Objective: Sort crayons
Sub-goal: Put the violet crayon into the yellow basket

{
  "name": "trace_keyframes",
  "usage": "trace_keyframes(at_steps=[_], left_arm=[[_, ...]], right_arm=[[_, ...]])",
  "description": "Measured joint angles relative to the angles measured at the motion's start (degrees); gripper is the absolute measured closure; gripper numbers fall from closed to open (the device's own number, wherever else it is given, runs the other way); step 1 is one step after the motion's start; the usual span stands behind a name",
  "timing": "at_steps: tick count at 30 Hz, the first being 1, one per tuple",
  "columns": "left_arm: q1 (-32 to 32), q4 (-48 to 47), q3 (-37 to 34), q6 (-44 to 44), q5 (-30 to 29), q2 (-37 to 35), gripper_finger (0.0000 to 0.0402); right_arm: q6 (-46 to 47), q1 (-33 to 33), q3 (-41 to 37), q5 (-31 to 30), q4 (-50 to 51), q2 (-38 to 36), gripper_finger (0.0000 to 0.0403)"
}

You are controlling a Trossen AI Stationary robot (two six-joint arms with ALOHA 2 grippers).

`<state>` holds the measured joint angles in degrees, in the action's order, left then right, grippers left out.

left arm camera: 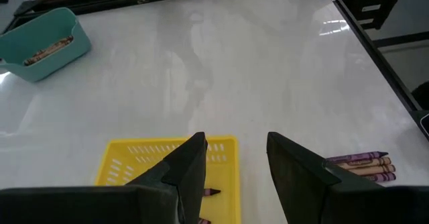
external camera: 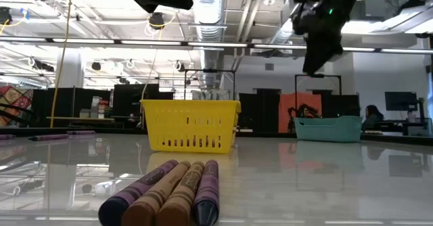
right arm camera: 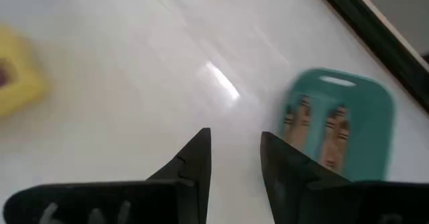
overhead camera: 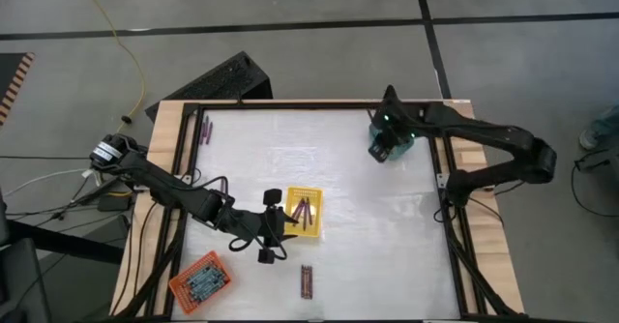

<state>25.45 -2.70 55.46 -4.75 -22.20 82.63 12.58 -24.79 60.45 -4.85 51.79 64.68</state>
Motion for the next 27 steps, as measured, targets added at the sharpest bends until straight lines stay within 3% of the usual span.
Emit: trace_keyframes(at_steps=[7, 15, 21, 27], left_arm=[[-0.02, 0.61, 0.0, -0.02, -0.48, 0.0, 0.0253], [-0.07, 0.27, 0.0, -5.51, -2.09, 0.02, 0.0253], [-0.07, -0.09, 0.0, -7.76, -2.01, 0.02, 0.0253], [-0.07, -1.03, 0.0, -8.15, 3.7, 0.02, 0.0253]], right_arm=[[7.54, 16.85, 0.0, -6.57, 0.04, -4.15, 0.0281], [14.15, 35.99, 0.0, -16.64, -0.67, -2.43, 0.0281], [17.52, 45.65, 0.0, -23.45, -1.69, 1.51, 0.0281], [21.16, 52.5, 0.0, -25.45, -1.38, 5.39, 0.0281]])
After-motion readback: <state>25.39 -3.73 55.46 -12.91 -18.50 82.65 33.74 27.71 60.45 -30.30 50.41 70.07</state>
